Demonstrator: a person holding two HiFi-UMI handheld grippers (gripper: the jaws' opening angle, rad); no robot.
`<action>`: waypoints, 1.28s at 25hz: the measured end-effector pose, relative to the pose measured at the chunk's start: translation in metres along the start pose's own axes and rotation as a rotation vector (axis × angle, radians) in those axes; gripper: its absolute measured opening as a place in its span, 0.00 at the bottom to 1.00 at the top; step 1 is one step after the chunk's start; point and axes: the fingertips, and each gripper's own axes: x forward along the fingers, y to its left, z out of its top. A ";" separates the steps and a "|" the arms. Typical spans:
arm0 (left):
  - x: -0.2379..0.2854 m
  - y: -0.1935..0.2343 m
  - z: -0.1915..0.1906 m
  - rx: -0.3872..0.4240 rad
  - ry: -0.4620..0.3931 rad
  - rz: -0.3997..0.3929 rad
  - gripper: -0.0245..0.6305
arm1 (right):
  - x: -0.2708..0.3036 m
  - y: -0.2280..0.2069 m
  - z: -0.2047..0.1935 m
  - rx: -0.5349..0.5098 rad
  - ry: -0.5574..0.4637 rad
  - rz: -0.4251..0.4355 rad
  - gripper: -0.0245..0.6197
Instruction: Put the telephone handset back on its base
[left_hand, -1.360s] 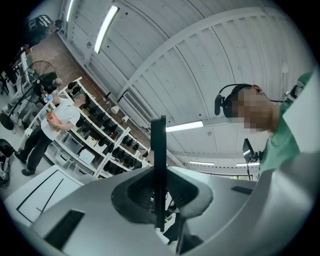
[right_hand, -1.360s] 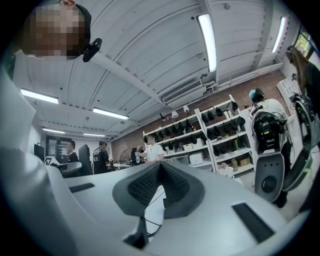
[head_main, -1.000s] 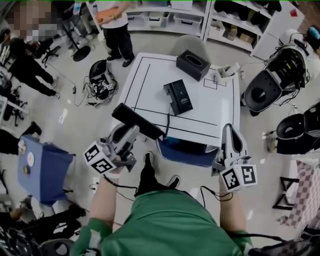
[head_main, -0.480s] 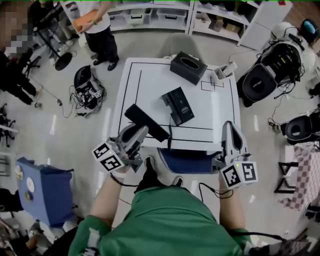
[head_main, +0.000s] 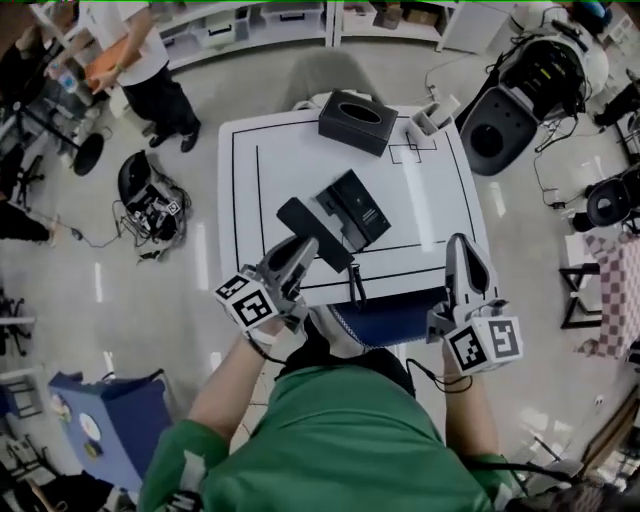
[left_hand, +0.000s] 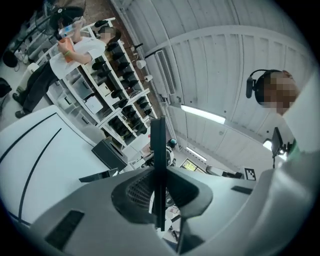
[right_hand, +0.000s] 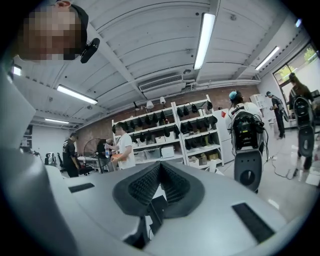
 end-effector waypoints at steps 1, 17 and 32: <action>0.005 0.008 -0.004 -0.019 0.013 0.003 0.16 | 0.000 -0.001 -0.005 0.007 0.006 -0.017 0.07; 0.068 0.068 -0.066 -0.171 0.103 0.054 0.16 | 0.012 -0.048 -0.052 0.114 0.103 -0.065 0.07; 0.090 0.112 -0.108 -0.200 0.152 0.132 0.16 | 0.011 -0.086 -0.093 0.213 0.179 -0.074 0.07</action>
